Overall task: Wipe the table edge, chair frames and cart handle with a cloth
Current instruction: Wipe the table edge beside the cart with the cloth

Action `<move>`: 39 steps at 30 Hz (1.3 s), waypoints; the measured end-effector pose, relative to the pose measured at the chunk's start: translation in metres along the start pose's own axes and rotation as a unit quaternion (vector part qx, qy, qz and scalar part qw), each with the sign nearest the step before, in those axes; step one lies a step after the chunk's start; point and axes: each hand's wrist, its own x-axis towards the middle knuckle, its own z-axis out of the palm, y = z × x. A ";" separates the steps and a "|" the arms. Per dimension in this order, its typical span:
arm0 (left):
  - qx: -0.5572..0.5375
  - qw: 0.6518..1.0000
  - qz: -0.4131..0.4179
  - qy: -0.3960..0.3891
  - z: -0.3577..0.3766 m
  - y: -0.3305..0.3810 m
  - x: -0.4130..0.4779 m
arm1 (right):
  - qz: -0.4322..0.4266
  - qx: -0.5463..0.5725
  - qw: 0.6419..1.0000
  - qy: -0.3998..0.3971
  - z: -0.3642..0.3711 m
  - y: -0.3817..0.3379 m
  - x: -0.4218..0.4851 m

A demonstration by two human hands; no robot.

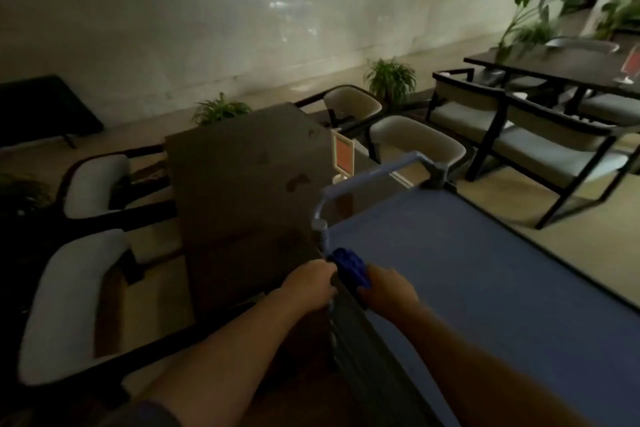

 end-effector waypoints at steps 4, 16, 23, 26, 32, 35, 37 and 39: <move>0.031 0.999 0.037 -0.011 0.005 0.000 0.049 | 0.041 0.010 0.999 0.016 0.006 0.017 0.026; 0.158 0.953 0.212 -0.147 0.033 -0.026 0.161 | 0.103 -0.005 0.994 -0.029 0.045 0.018 0.078; 0.192 0.939 0.260 -0.114 0.044 -0.022 0.175 | 0.132 0.055 0.990 -0.002 0.054 0.011 0.081; 0.181 0.941 0.246 -0.145 0.041 -0.020 0.174 | 0.121 0.060 0.991 -0.019 0.052 0.012 0.083; 0.159 0.957 0.233 -0.063 0.025 -0.012 0.153 | 0.096 -0.001 0.995 -0.016 0.022 0.015 0.086; 0.129 0.968 0.216 -0.027 0.001 -0.009 0.138 | 0.046 -0.006 0.999 0.004 0.000 0.009 0.086; 0.110 0.976 0.186 -0.031 -0.016 -0.012 0.122 | 0.014 -0.010 1.000 -0.001 -0.011 -0.001 0.087; 0.064 0.989 0.125 -0.043 -0.028 -0.020 0.100 | -0.023 -0.015 0.999 -0.019 -0.014 -0.017 0.089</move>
